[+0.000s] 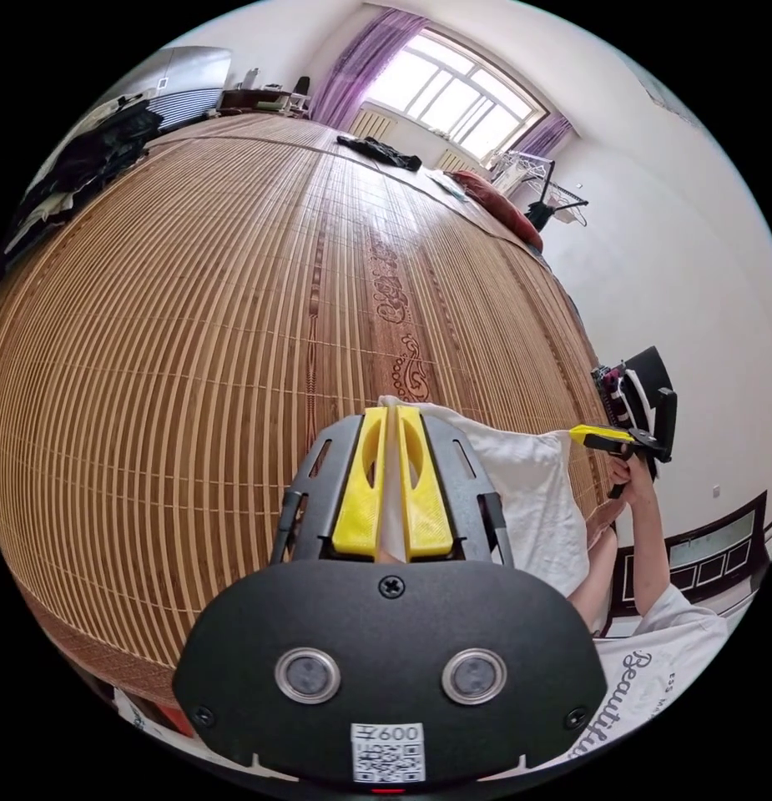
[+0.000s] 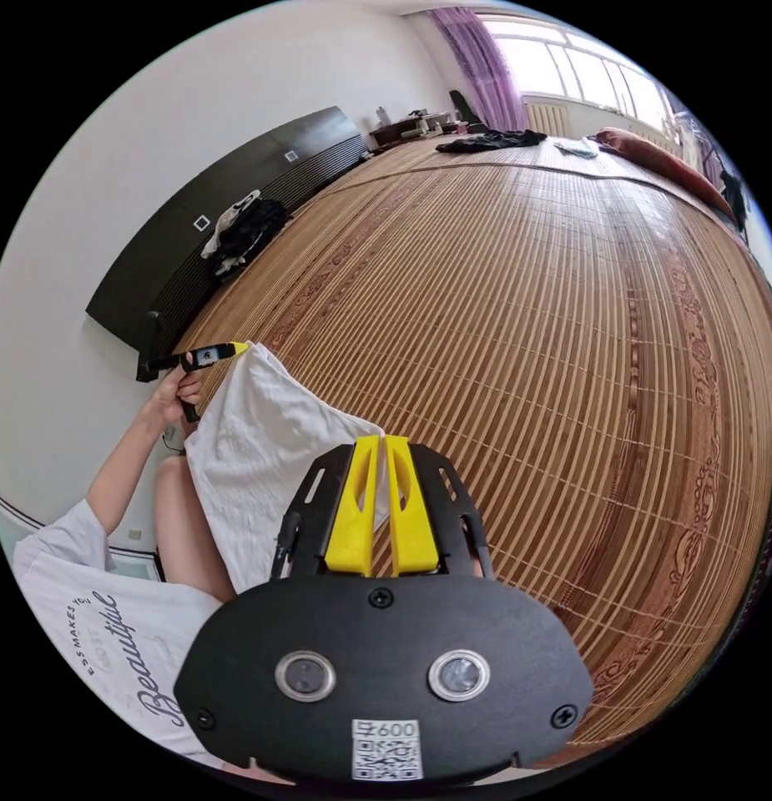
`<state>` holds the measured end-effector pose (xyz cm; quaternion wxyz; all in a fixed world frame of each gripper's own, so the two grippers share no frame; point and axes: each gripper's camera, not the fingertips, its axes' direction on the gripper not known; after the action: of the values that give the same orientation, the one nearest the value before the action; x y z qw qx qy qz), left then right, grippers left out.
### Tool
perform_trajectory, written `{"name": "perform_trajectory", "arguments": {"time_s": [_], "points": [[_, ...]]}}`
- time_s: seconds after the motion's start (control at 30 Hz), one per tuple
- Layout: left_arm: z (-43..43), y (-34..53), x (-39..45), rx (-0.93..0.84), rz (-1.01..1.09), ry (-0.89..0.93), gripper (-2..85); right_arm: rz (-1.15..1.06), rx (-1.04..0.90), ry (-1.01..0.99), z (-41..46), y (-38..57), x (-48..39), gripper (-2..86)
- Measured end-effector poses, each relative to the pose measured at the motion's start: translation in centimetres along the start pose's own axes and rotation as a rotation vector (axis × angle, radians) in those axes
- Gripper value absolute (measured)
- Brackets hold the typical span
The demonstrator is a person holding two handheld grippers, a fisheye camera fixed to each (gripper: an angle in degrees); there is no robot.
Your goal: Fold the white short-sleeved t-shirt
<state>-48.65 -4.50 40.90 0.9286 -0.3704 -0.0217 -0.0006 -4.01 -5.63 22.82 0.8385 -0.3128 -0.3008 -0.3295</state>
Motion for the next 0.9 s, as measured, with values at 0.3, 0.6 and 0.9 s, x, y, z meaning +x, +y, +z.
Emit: {"name": "perform_trajectory", "arguments": {"time_s": [0.3, 0.6, 0.9], "points": [[1.4, -1.6, -4.7, -0.037, -0.027, 0.082, 7.2, 0.082, 0.047, -0.104, 0.1, 0.4, 3.6, 3.7], [1.5, -2.4, -6.6, -0.018, 0.052, 0.122, 3.6, 0.048, 0.025, -0.09, 1.8, 0.6, 3.2, -0.5], [1.5, -2.3, -7.1, 0.008, 0.076, 0.123, 2.9, -0.008, 0.076, -0.053, 0.6, 1.4, 2.2, -0.9]]}}
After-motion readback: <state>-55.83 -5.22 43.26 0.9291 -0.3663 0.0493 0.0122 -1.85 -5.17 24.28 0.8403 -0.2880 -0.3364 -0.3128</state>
